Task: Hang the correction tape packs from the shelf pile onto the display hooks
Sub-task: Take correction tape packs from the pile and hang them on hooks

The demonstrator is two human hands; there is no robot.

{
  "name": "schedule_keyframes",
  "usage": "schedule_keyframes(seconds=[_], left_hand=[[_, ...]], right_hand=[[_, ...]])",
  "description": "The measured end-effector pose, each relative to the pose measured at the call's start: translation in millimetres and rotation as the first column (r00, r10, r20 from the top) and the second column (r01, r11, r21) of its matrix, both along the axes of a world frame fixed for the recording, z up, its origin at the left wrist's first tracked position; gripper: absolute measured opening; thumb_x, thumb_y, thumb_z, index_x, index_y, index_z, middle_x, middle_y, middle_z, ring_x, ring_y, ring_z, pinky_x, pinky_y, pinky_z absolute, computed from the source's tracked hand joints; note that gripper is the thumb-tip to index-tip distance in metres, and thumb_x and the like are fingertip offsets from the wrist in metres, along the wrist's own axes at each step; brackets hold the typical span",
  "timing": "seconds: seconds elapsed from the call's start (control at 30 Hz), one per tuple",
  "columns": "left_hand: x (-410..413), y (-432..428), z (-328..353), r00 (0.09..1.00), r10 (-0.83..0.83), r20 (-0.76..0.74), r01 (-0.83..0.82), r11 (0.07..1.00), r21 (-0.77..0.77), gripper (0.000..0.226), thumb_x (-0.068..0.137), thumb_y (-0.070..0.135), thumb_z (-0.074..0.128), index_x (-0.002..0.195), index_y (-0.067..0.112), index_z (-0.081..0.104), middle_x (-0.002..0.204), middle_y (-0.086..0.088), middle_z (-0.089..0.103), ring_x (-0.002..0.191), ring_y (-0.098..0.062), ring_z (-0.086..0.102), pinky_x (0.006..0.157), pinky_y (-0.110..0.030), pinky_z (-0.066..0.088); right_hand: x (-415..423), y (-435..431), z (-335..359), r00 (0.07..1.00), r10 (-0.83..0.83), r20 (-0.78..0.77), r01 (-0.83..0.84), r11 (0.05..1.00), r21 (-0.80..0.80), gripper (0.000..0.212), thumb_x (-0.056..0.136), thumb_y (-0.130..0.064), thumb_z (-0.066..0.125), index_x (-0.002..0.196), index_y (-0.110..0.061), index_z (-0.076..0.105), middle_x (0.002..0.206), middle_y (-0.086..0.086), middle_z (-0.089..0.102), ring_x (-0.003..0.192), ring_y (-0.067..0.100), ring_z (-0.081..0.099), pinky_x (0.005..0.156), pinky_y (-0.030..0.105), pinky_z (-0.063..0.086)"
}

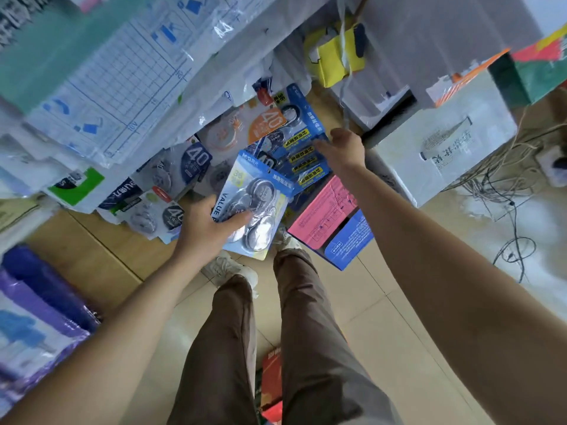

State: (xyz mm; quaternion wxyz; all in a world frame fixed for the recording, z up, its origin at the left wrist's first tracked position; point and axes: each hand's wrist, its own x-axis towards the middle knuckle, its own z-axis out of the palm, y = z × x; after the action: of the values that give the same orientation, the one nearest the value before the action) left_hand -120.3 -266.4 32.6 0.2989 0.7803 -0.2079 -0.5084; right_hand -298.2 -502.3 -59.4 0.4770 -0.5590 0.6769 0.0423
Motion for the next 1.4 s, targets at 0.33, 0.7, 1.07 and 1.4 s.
schedule_keyframes(seconds=[0.33, 0.7, 1.07, 1.4], left_hand=[[-6.2, 25.6, 5.6, 0.991, 0.132, 0.019, -0.133, 0.991, 0.019, 0.02, 0.08, 0.021, 0.085, 0.096, 0.024, 0.073, 0.09, 0.015, 0.077, 0.085, -0.005, 0.07, 0.075, -0.03, 0.053], [-6.1, 30.0, 21.2, 0.977, 0.215, 0.005, -0.215, 0.976, 0.022, 0.019, 0.077, 0.026, 0.083, 0.094, 0.027, 0.074, 0.093, 0.009, 0.078, 0.092, -0.014, 0.074, 0.082, -0.043, 0.06], [-11.4, 29.6, 46.0, 0.968, 0.246, 0.048, -0.246, 0.969, 0.004, 0.02, 0.081, 0.022, 0.084, 0.097, 0.02, 0.072, 0.09, 0.007, 0.077, 0.083, -0.007, 0.073, 0.067, -0.027, 0.057], [-11.4, 31.1, 155.1, 0.955, 0.263, 0.138, -0.249, 0.962, -0.114, 0.023, 0.08, 0.028, 0.085, 0.099, 0.025, 0.073, 0.092, 0.017, 0.077, 0.089, -0.004, 0.072, 0.079, -0.031, 0.058]], right_hand=[[33.9, 0.7, 15.4, 0.973, 0.065, -0.223, -0.11, 0.975, -0.194, 0.046, 0.074, -0.045, 0.075, 0.118, -0.032, 0.068, 0.124, 0.001, 0.059, 0.125, 0.029, 0.041, 0.098, 0.039, 0.038], [60.1, -12.5, 45.6, 0.903, -0.419, 0.093, 0.394, 0.895, 0.211, 0.025, 0.081, -0.005, 0.079, 0.09, -0.006, 0.056, 0.098, 0.018, 0.071, 0.061, 0.022, 0.07, 0.061, 0.037, 0.063], [-1.2, 23.8, 104.4, 0.92, -0.246, 0.303, 0.283, 0.955, -0.083, 0.019, 0.079, 0.004, 0.07, 0.091, -0.01, 0.065, 0.077, 0.005, 0.067, 0.063, 0.02, 0.067, 0.064, 0.036, 0.063], [-25.2, 71.1, 235.4, 0.954, 0.156, 0.255, -0.018, 0.881, -0.472, 0.014, 0.09, -0.011, 0.068, 0.104, -0.014, 0.071, 0.062, -0.008, 0.055, 0.046, 0.003, 0.046, 0.048, 0.014, 0.034]])
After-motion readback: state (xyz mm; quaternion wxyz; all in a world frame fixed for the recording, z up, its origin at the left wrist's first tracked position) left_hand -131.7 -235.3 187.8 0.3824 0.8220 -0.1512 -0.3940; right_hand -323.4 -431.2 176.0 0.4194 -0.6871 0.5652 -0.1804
